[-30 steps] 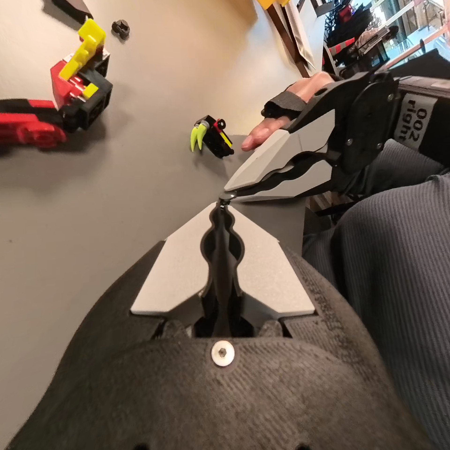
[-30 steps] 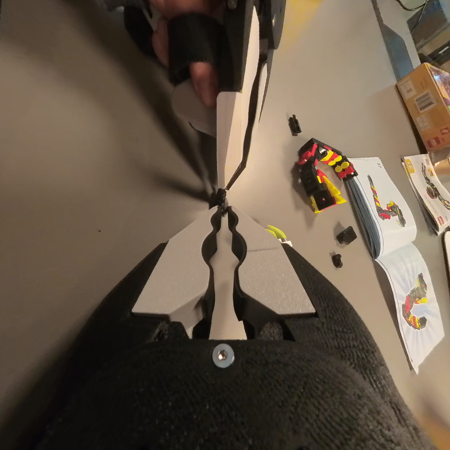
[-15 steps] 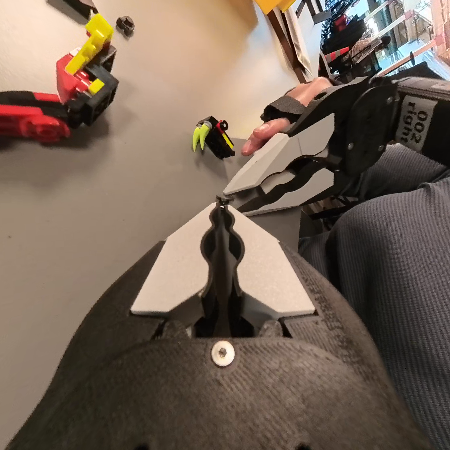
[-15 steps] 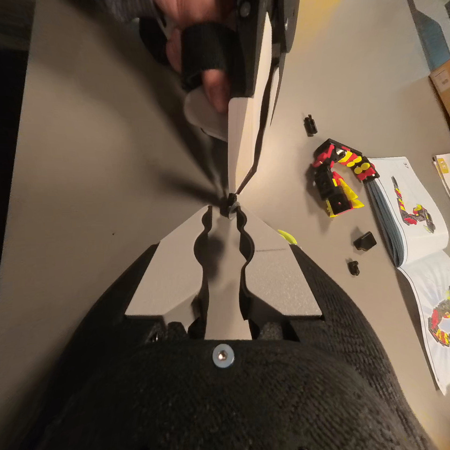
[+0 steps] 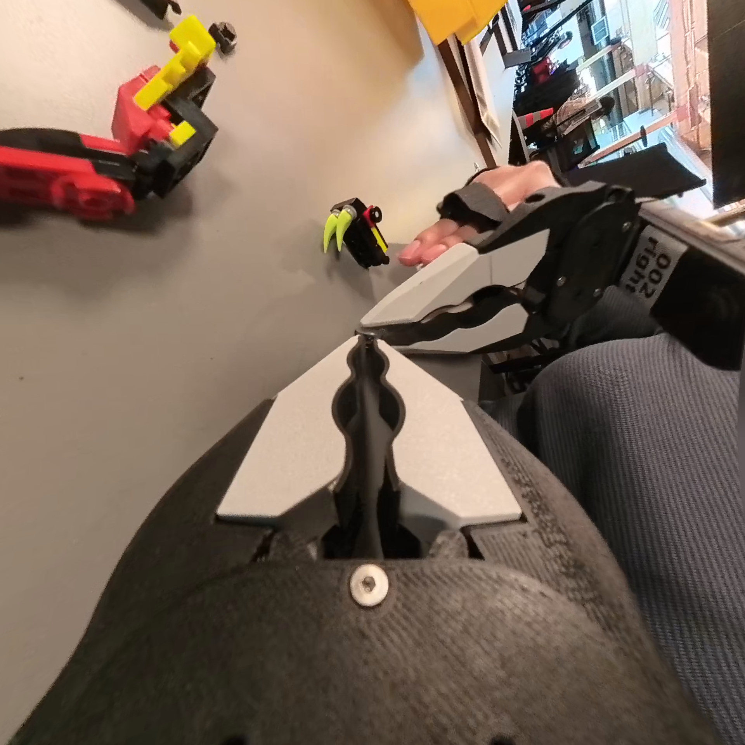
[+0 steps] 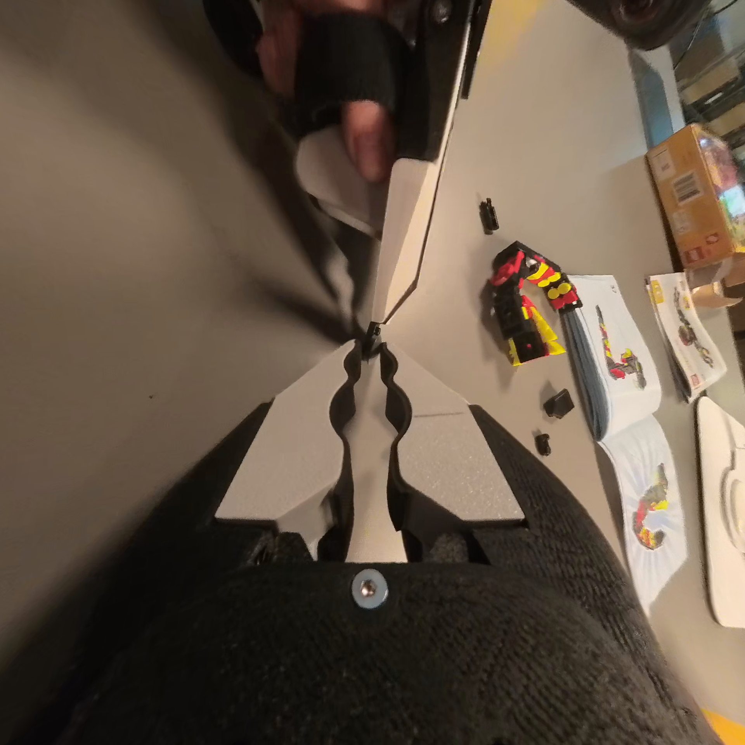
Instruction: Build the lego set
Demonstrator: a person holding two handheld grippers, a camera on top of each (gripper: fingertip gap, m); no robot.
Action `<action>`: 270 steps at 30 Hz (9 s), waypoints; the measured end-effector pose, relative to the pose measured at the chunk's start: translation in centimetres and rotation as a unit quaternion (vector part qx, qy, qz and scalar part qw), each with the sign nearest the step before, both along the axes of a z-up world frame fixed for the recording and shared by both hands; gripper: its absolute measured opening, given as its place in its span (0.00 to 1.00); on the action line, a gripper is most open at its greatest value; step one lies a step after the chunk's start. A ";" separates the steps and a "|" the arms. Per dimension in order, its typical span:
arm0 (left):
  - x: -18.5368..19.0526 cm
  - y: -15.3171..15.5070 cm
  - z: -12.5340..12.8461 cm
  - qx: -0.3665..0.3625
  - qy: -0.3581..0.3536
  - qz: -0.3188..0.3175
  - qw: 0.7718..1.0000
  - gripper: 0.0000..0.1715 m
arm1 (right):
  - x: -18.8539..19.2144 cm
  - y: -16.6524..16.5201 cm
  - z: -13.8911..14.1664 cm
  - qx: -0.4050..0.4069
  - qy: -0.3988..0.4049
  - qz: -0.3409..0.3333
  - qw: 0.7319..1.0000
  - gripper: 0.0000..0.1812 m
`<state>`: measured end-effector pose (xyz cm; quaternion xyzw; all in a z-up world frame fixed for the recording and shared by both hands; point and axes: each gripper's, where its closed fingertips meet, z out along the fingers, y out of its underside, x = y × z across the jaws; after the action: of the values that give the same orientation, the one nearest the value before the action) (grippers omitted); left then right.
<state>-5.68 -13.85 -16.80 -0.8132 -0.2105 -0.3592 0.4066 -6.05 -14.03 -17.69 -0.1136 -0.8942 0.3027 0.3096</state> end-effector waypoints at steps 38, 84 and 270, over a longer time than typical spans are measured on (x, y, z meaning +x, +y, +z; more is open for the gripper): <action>0.9 -0.8 4.5 0.164 0.108 -0.005 0.980 0.05 | 0.7 -1.0 5.2 -0.026 0.309 0.110 0.944 0.03; 2.7 -1.2 4.3 0.161 0.055 -0.070 0.983 0.03 | 2.5 -1.4 5.4 -0.156 0.196 0.150 0.956 0.03; -0.7 -2.8 -0.9 -0.015 0.305 -0.052 0.951 0.01 | -0.9 -2.9 0.7 -0.094 -0.103 -0.017 0.990 0.08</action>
<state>-6.38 -16.65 -17.66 -0.8997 -0.0388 -0.1115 0.4203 -6.98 -16.90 -16.94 -0.1874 -0.8869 0.3667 0.2092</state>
